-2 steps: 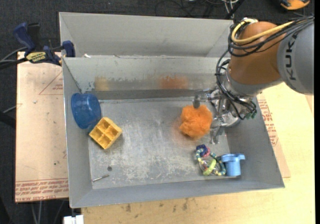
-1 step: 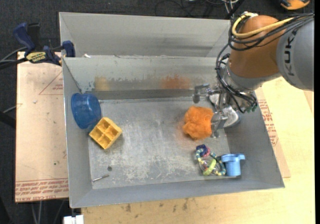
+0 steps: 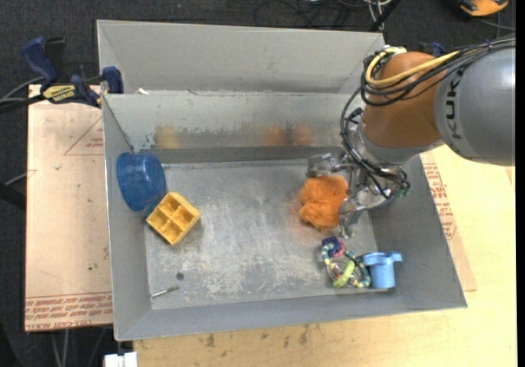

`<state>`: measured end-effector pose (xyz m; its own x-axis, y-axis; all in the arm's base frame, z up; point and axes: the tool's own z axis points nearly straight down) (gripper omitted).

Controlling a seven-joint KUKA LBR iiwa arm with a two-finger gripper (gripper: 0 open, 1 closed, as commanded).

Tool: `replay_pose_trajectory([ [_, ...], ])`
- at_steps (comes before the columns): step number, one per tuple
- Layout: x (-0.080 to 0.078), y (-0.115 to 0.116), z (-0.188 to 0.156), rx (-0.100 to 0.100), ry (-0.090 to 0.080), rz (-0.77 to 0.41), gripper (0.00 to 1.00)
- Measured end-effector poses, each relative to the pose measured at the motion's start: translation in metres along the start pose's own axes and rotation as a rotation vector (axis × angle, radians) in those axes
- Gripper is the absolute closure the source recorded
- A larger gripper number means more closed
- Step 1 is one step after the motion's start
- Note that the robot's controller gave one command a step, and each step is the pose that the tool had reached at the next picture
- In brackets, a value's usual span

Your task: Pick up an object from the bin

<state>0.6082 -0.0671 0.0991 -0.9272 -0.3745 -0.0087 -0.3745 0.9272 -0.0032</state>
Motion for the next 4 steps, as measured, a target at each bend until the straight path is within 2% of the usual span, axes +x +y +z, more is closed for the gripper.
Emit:
replay_pose_trajectory([
  [1,-0.009,-0.006,0.026,-0.002,0.003,-0.124,1.00],
  [4,-0.008,-0.005,0.015,-0.005,0.007,-0.124,1.00],
])
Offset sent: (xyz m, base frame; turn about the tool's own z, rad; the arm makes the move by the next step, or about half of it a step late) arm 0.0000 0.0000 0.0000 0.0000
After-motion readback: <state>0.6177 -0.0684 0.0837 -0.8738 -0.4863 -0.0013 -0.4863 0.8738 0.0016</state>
